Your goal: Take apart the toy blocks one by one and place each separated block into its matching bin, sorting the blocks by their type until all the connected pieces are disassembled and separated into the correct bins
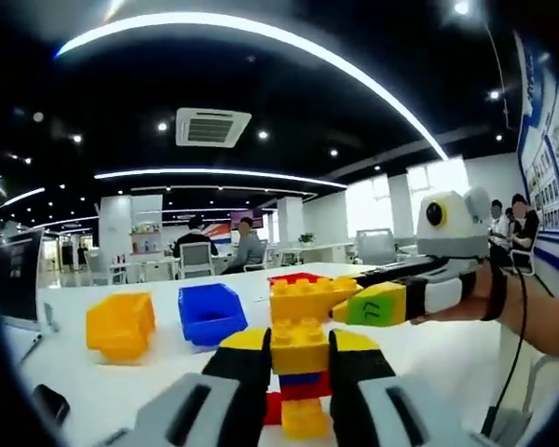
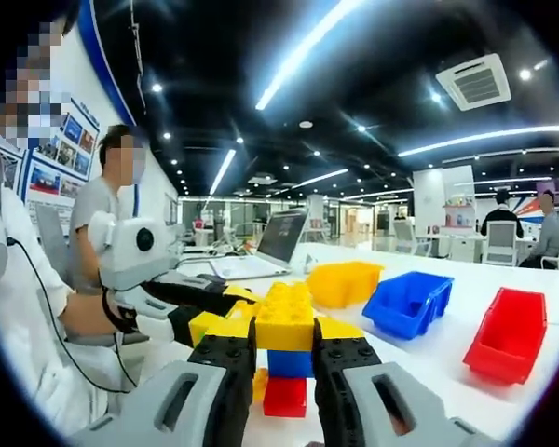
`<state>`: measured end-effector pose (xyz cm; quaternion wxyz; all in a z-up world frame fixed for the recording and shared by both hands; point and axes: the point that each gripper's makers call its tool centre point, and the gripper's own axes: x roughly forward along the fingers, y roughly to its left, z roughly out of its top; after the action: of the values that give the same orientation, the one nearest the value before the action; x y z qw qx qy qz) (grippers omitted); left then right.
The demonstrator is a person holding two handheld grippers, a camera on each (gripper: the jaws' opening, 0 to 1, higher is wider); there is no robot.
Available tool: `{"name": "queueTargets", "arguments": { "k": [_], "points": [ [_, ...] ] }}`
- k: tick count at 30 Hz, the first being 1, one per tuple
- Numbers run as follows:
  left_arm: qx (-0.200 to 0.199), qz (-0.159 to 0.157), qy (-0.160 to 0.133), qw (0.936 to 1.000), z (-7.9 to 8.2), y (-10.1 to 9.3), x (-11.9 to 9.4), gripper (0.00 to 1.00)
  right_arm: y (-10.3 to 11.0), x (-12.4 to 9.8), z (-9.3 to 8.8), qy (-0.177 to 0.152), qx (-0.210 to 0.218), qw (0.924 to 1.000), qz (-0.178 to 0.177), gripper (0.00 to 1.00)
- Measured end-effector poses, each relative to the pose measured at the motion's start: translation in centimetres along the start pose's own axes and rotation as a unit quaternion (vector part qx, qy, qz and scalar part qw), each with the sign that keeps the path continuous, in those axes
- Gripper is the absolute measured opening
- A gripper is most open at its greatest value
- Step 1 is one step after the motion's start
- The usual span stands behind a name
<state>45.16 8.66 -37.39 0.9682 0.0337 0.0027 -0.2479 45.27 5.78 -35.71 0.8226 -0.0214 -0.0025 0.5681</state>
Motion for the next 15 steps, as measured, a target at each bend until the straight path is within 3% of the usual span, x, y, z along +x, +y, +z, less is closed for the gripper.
{"name": "queueTargets", "arguments": {
  "k": [5,6,8,9,10,13,15],
  "points": [
    [0.002,0.002,-0.002,1.0000,0.0,0.1,-0.1,0.25,-0.1,0.1,0.0,-0.003,0.024,0.9997,-0.005,0.24],
    [0.000,0.001,-0.002,1.0000,0.0,0.2,-0.1,0.25,-0.1,0.1,0.5,-0.018,0.066,0.9976,-0.009,0.24],
    [0.031,0.002,-0.001,0.9995,-0.2,-0.2,-0.2,0.24,-0.3,-0.3,2.0,-0.053,0.156,0.9863,0.001,0.24],
    [0.040,0.000,0.001,0.9992,-0.5,-0.7,-0.2,0.24,-1.4,-0.6,2.7,-0.070,0.135,0.9881,-0.018,0.24],
    [0.040,-0.001,-0.001,0.9992,-0.6,-1.0,-0.2,0.25,-1.8,-0.8,2.6,-0.063,0.125,0.9898,-0.025,0.24],
    [0.031,-0.004,-0.003,0.9995,-0.8,-1.3,-0.3,0.25,-1.7,-0.7,2.9,-0.066,0.138,0.9881,-0.017,0.24],
    [0.020,-0.004,-0.004,0.9998,-0.8,-1.1,-0.4,0.25,-1.5,-0.5,2.5,-0.058,0.123,0.9906,-0.016,0.24]
  ]
}}
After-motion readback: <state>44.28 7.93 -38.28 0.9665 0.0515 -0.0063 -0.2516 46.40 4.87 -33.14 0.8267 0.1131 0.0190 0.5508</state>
